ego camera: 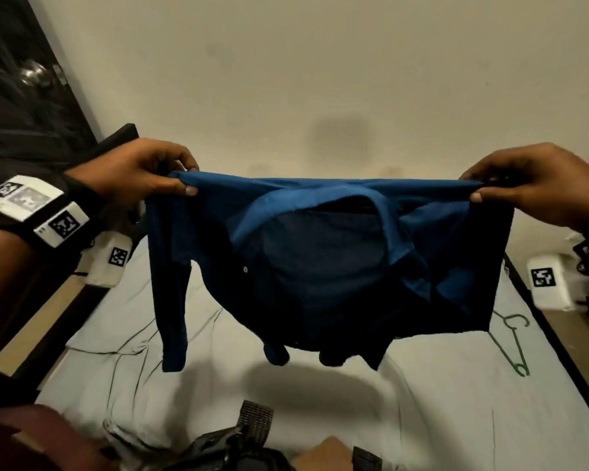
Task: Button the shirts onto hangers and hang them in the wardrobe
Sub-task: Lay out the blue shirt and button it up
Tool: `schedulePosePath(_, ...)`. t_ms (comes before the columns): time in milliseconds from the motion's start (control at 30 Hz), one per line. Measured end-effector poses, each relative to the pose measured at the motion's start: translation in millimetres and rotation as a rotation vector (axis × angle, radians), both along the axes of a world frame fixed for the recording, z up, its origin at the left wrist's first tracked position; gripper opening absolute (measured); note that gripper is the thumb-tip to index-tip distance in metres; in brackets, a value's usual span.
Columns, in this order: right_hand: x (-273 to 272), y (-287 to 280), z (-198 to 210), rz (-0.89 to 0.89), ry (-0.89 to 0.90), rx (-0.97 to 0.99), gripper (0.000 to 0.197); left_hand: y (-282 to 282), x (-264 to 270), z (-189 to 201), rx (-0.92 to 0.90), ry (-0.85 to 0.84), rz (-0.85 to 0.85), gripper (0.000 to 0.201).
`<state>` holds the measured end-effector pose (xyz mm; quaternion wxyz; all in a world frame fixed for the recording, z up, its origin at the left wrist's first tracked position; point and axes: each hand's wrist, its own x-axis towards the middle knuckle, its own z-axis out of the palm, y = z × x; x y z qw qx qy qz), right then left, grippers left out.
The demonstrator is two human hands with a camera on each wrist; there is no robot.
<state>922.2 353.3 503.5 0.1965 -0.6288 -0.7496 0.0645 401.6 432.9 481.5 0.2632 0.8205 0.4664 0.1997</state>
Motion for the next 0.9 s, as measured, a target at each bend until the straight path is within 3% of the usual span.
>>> schedulePosePath(67,2.4,5.0,-1.3,-0.044,-0.154,-0.023,0.022,8.6,5.1,0.8,0.021,0.139,0.011,0.019)
schedulePosePath(200,1.8,19.3,-0.4,-0.150,-0.216,0.136,0.010,25.5,22.8,3.1,0.130,0.291,0.079,0.029)
schedulePosePath(333,6.9,23.0,-1.4,-0.173,-0.162,0.130,0.006,38.0,28.1,5.7,0.124,0.160,0.133,0.028)
schedulePosePath(433,4.3,19.6,-7.5,-0.160,-0.252,0.006,0.017,50.2,23.7,1.7,0.173,0.353,0.104,0.014)
schedulePosePath(533,4.2,16.9,-9.8,-0.199,-0.212,0.056,0.015,54.5,26.6,-8.0,0.320,0.524,0.051,0.015)
schedulePosePath(633,6.1,12.2,-12.6,-0.265,-0.073,0.106,0.010,58.3,31.9,-22.8,0.379,0.412,0.076,0.017)
schedulePosePath(767,9.7,3.5,-17.2,-0.253,-0.018,0.047,0.005,66.8,32.7,-41.2,0.256,0.146,0.173,0.008)
schedulePosePath(900,23.3,-12.4,-20.1,-0.215,0.103,-0.035,0.011,64.5,37.2,-50.1,0.203,0.107,0.130,0.008)
